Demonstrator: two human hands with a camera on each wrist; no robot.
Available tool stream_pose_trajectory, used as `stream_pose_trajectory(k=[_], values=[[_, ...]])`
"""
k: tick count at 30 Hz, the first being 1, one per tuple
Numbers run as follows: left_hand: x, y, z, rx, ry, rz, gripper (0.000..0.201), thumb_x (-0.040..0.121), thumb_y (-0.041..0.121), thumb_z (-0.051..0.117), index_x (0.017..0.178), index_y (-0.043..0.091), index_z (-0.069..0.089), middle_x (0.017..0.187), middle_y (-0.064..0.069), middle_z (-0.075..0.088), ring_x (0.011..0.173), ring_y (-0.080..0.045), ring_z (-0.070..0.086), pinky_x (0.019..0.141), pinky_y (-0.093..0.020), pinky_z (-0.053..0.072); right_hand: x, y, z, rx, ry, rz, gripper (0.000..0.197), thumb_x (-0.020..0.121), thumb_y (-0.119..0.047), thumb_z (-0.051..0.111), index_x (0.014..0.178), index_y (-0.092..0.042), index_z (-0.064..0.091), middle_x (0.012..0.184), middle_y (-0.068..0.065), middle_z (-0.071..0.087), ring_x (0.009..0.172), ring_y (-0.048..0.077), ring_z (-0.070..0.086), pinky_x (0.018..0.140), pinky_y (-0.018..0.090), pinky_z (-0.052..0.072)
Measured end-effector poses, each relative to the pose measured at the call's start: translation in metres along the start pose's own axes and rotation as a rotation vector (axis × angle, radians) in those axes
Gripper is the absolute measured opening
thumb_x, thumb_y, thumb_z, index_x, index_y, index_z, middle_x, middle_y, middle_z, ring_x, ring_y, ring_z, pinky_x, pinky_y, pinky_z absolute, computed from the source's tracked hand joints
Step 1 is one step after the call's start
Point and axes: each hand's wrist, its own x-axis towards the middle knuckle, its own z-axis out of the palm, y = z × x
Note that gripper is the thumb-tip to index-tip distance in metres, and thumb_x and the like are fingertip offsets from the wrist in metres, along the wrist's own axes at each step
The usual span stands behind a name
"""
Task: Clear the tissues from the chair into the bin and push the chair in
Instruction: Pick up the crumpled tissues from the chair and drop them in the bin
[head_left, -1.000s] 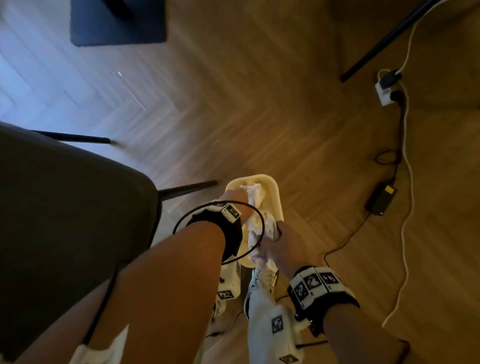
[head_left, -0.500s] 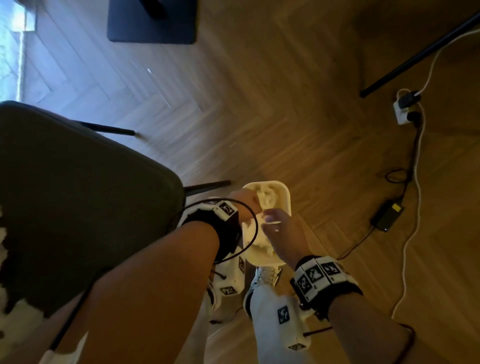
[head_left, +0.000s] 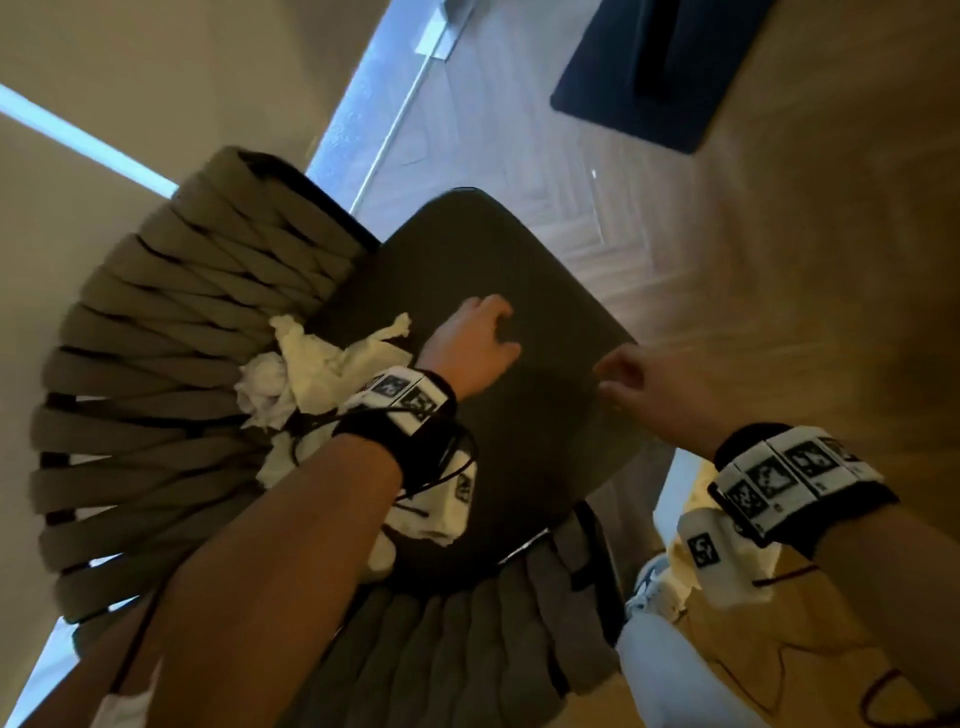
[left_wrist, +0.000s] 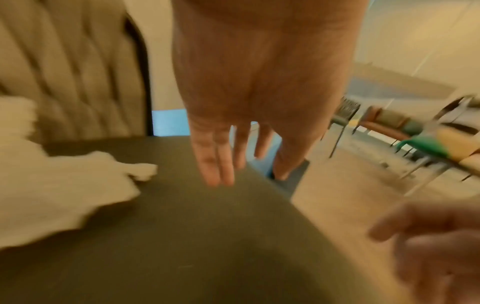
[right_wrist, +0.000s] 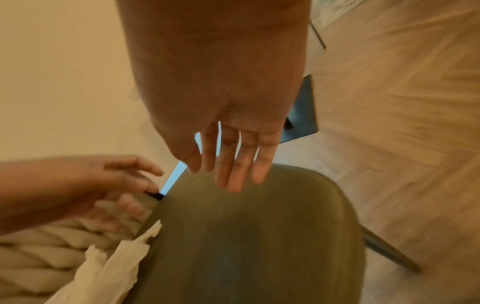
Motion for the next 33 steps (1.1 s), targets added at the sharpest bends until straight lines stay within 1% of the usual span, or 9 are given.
stream_pose_trajectory(k=[5, 9, 12, 15, 20, 23, 26, 30, 33], values=[[-0.004, -0.142, -0.013, 0.139, 0.103, -0.392, 0.092, 0.077, 0.041, 0.072, 0.148, 0.027, 0.015, 0.154, -0.012, 0.02, 0.131, -0.032, 0.043, 0.096, -0.044, 0.046, 0.039, -0.049, 0.044, -0.142, -0.175, -0.038, 0.017, 0.091, -0.023, 0.06, 0.107, -0.022, 0.062, 0.092, -0.009, 0.06, 0.085, 0.005, 0.058, 0.067, 0.016, 0.041], [0.017, -0.179, 0.008, 0.114, -0.009, -0.376, 0.103, 0.074, 0.04, 0.075, 0.15, 0.028, 0.007, 0.155, -0.012, 0.019, 0.138, -0.032, 0.034, 0.101, -0.047, 0.042, 0.065, -0.073, 0.078, -0.214, -0.258, -0.028, 0.019, 0.091, -0.025, 0.058, 0.11, -0.021, 0.061, 0.095, -0.007, 0.062, 0.086, 0.006, 0.059, 0.074, 0.021, 0.047], [0.031, -0.182, 0.016, 0.095, -0.008, -0.422, 0.085, 0.08, 0.028, 0.071, 0.147, 0.02, 0.019, 0.146, -0.016, 0.035, 0.131, -0.034, 0.042, 0.099, -0.045, 0.042, 0.079, -0.085, 0.099, -0.255, -0.33, -0.022, 0.02, 0.092, -0.026, 0.057, 0.111, -0.024, 0.06, 0.087, -0.014, 0.055, 0.078, 0.001, 0.055, 0.067, 0.016, 0.042], [0.032, -0.177, 0.014, 0.077, 0.035, -0.348, 0.035, 0.088, 0.016, 0.057, 0.122, 0.012, 0.05, 0.118, -0.015, 0.06, 0.107, -0.032, 0.059, 0.089, -0.041, 0.049, 0.086, -0.099, 0.113, -0.221, -0.367, 0.025, 0.024, 0.093, -0.029, 0.055, 0.116, -0.025, 0.056, 0.091, -0.009, 0.059, 0.081, 0.004, 0.059, 0.069, 0.02, 0.047], [0.004, -0.138, -0.022, -0.597, 0.231, -0.144, 0.011, 0.093, 0.019, 0.054, 0.1, 0.024, 0.059, 0.095, 0.004, 0.063, 0.084, -0.011, 0.065, 0.065, -0.028, 0.057, 0.085, -0.122, 0.131, 0.205, -0.221, 0.262, 0.036, 0.097, -0.049, 0.034, 0.114, -0.024, 0.054, 0.106, 0.007, 0.065, 0.086, 0.019, 0.067, 0.076, 0.04, 0.058], [-0.016, -0.113, -0.034, -1.001, 0.155, -0.037, 0.021, 0.091, 0.015, 0.058, 0.109, 0.025, 0.057, 0.102, 0.005, 0.065, 0.088, -0.009, 0.067, 0.063, -0.024, 0.059, 0.084, -0.126, 0.131, 0.65, -0.184, 0.447, 0.043, 0.096, -0.058, 0.023, 0.106, -0.03, 0.055, 0.107, 0.01, 0.062, 0.093, 0.026, 0.063, 0.09, 0.052, 0.051], [-0.018, -0.102, -0.02, -1.041, 0.038, -0.024, 0.018, 0.09, 0.017, 0.059, 0.105, 0.028, 0.059, 0.098, 0.006, 0.066, 0.089, -0.007, 0.066, 0.064, -0.022, 0.059, 0.087, -0.126, 0.124, 1.089, -0.254, 0.485, 0.064, 0.092, -0.064, 0.021, 0.12, -0.018, 0.056, 0.11, 0.015, 0.063, 0.1, 0.03, 0.06, 0.097, 0.054, 0.042], [-0.011, -0.1, 0.011, -0.831, 0.061, -0.078, 0.017, 0.092, 0.023, 0.056, 0.082, 0.038, 0.055, 0.081, 0.012, 0.061, 0.08, -0.008, 0.065, 0.058, -0.014, 0.048, 0.092, -0.134, 0.123, 0.989, -0.2, 0.479, 0.041, 0.099, -0.042, 0.035, 0.113, -0.012, 0.059, 0.098, 0.009, 0.066, 0.081, 0.019, 0.067, 0.063, 0.032, 0.055], [-0.003, -0.107, 0.018, -0.42, 0.172, -0.092, 0.023, 0.086, 0.022, 0.061, 0.108, 0.022, 0.057, 0.108, 0.001, 0.058, 0.096, -0.015, 0.061, 0.076, -0.023, 0.047, 0.093, -0.136, 0.131, 0.758, -0.18, 0.434, 0.028, 0.096, -0.029, 0.05, 0.113, -0.01, 0.06, 0.091, 0.006, 0.065, 0.064, 0.009, 0.065, 0.046, 0.02, 0.049]])
